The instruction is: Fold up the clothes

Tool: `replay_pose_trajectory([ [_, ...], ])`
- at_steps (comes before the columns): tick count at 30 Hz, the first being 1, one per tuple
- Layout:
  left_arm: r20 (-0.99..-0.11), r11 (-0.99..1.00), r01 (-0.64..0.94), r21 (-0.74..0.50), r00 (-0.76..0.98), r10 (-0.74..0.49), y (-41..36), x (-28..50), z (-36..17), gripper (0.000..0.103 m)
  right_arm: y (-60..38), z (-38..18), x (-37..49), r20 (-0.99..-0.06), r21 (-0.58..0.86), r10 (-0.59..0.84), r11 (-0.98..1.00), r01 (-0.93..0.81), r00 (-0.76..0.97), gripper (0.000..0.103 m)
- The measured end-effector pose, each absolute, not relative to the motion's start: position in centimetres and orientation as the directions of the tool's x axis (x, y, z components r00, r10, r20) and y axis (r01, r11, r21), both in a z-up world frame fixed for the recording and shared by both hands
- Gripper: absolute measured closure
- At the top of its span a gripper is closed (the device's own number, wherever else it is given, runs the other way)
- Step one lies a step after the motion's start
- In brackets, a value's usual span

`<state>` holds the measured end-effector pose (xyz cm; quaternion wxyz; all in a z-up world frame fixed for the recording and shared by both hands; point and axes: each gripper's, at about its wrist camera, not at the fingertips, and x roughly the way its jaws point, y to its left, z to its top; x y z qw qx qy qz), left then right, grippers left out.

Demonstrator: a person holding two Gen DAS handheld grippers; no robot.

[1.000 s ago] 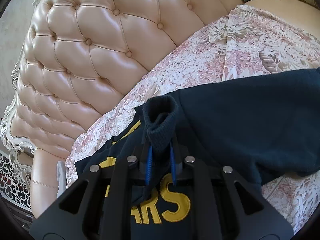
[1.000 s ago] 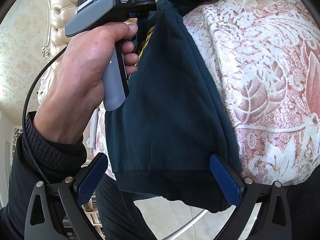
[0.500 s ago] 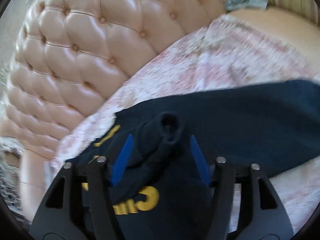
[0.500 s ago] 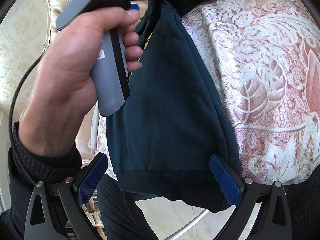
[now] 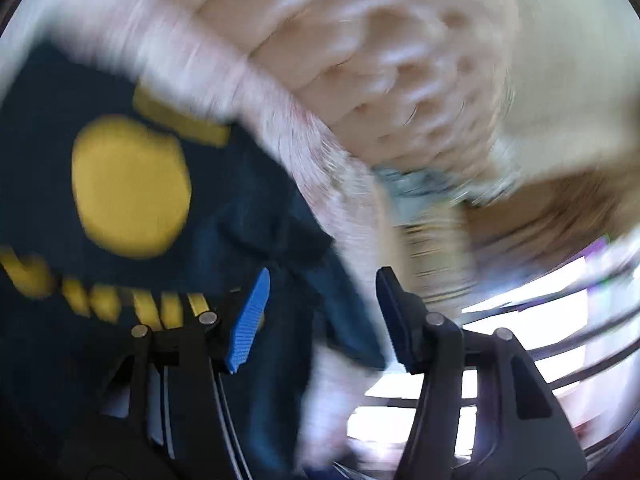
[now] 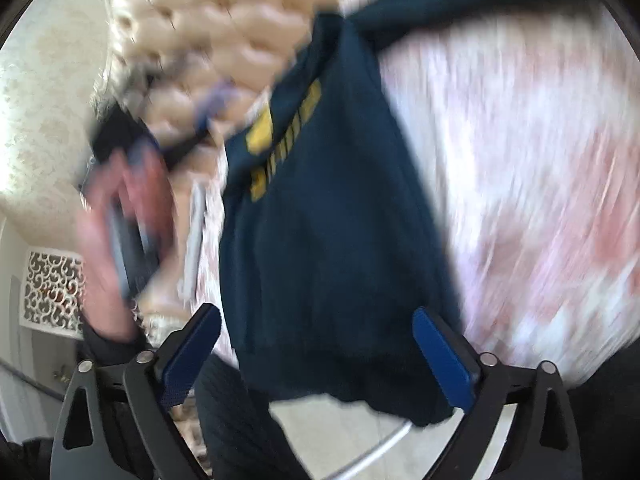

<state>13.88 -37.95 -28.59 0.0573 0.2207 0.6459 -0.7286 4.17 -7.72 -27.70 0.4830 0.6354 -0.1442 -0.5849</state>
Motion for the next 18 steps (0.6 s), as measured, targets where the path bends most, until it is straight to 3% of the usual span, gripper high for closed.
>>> replay_pose_trajectory([
  [1,-0.305,-0.039,0.304,-0.952,-0.929,0.208,-38.1,14.8,-30.4,0.045,-7.8,-26.8,2.6,-0.587,0.792,-0.772,-0.484,0.371,0.245,0.006],
  [5,-0.218,0.186,0.256,-0.949,-0.955,0.199,-37.0,14.6,-34.7,0.046,-10.7,-23.6,-3.4,-0.529,0.819,-0.822,-0.429,0.382,0.211,0.006],
  [12,-0.327,0.317,0.363,-0.876,-0.931,0.164,-35.2,11.8,-37.4,0.063,-19.3,-22.1,-10.6,-0.543,0.819,-0.795,-0.432,0.376,0.27,0.006],
  [13,-0.348,0.348,0.377,-0.858,-0.926,0.147,-35.2,11.7,-37.7,0.072,-20.3,-22.5,-11.3,-0.545,0.823,-0.787,-0.438,0.362,0.287,0.006],
  [18,-0.42,0.423,0.423,-0.802,-0.902,0.105,-34.9,11.4,-38.1,0.076,-23.2,-23.8,-13.3,-0.585,0.802,-0.747,-0.476,0.362,0.314,0.006],
])
